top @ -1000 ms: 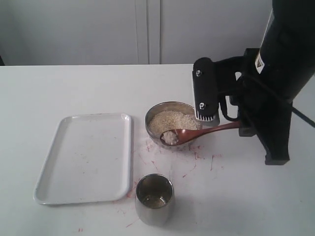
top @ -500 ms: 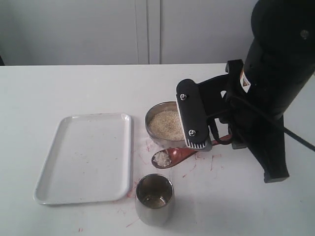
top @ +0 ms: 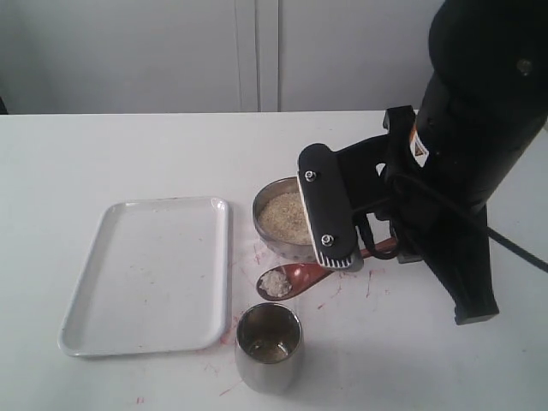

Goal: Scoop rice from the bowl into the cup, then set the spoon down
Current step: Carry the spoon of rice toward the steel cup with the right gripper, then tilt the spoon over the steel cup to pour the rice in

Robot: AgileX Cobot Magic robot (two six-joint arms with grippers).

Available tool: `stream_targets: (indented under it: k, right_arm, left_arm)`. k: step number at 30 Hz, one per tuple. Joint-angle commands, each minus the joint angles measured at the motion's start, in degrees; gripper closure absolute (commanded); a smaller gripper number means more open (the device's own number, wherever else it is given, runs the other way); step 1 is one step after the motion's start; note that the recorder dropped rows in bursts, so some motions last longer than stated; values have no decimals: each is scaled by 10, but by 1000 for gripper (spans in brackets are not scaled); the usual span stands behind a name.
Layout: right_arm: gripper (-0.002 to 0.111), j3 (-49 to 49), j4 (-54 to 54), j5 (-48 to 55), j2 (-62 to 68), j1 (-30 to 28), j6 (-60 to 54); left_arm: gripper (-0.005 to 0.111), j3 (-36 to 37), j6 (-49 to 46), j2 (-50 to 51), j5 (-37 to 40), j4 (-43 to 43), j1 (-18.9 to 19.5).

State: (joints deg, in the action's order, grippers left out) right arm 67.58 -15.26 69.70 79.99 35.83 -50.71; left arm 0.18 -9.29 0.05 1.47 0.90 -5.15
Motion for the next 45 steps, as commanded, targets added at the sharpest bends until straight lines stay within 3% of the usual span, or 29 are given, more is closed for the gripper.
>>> stream_targets:
  k: [1,13,45]
  right_arm:
    - [108,-3,0,3,-4,1,-5]
    - [108,-23,-7,3,16,4,-5]
    - [108,-24,-155,3,36,113,36]
  left_arm:
    - [92,-2,1,-1,-3,-4,-2]
    - [92,-2,1,-1,-3,-4,-2]
    - [92,-2,1,-1,-3,-4,-2]
